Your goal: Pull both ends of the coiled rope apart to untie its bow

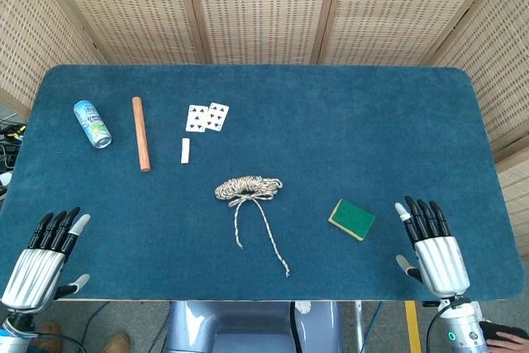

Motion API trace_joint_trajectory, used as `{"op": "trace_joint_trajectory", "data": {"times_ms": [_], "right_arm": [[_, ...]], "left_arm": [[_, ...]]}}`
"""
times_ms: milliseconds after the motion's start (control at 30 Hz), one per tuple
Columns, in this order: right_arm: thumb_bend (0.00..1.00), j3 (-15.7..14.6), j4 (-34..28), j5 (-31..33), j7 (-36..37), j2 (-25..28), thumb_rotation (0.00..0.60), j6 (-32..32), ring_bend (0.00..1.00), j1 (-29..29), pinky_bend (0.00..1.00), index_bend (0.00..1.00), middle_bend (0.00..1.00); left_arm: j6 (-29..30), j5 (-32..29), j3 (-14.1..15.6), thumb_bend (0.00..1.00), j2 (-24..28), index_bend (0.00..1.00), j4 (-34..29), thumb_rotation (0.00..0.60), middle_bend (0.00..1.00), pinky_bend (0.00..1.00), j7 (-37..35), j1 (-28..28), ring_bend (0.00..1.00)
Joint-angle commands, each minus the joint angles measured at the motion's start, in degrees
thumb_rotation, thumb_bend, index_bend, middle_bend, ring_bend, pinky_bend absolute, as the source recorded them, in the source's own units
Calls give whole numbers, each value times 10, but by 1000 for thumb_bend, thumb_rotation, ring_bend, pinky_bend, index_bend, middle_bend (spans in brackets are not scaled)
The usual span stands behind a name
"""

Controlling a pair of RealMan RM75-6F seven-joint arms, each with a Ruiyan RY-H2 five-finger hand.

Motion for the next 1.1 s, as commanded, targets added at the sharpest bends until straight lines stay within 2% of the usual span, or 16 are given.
{"op": "trace_joint_trajectory", "data": {"times_ms": [33, 133, 200, 233, 300, 367, 467, 567, 833, 1100], "right_arm": [[0, 3, 1, -2, 0, 0, 600, -3, 0, -2, 0, 0, 0], [0, 2, -3, -14, 8, 3, 600, -16, 0, 3, 0, 3, 0], [16, -3, -18, -32, 23, 14, 600, -44, 0, 20, 0, 42, 0], [88, -3, -25, -38, 27, 20, 600, -56, 0, 28, 0, 93, 0], [344, 0, -44, -62, 36, 30, 600, -85, 0, 55, 0, 209, 0], [659, 4, -62, -77, 42, 37, 600, -113, 0, 79, 0, 323, 0], [842, 14, -97, -92, 48, 43, 600, -182, 0, 128, 0, 396, 0], [912, 27, -122, -78, 29, 39, 600, -260, 0, 171, 0, 431, 0], [932, 50, -129, -16, -83, -9, 600, -402, 0, 239, 0, 442, 0], [945, 66, -116, 55, -162, -75, 600, -457, 0, 269, 0, 445, 0]], "left_arm": [[-2, -2, -1, 0, -1, 0, 0, 600, 0, 0, 2, 0, 0], [-2, -4, -1, 0, -1, 0, 0, 600, 0, 0, 3, 0, 0], [-1, -3, -1, 0, -1, 0, 0, 600, 0, 0, 2, 1, 0], [-2, -3, -1, 0, -1, 0, 0, 600, 0, 0, 2, 1, 0], [-3, -3, -1, 0, -1, 0, 0, 600, 0, 0, 3, 0, 0], [-4, -3, -1, 0, -2, 0, -1, 600, 0, 0, 4, 0, 0], [-9, -7, -3, 0, -3, 0, -2, 600, 0, 0, 7, -2, 0], [-15, -14, -5, 0, -5, 0, -2, 600, 0, 0, 11, -4, 0], [-37, -29, -10, 0, -14, 0, -3, 600, 0, 0, 32, -13, 0], [-47, -42, -13, 0, -18, 0, -4, 600, 0, 0, 40, -18, 0]]}}
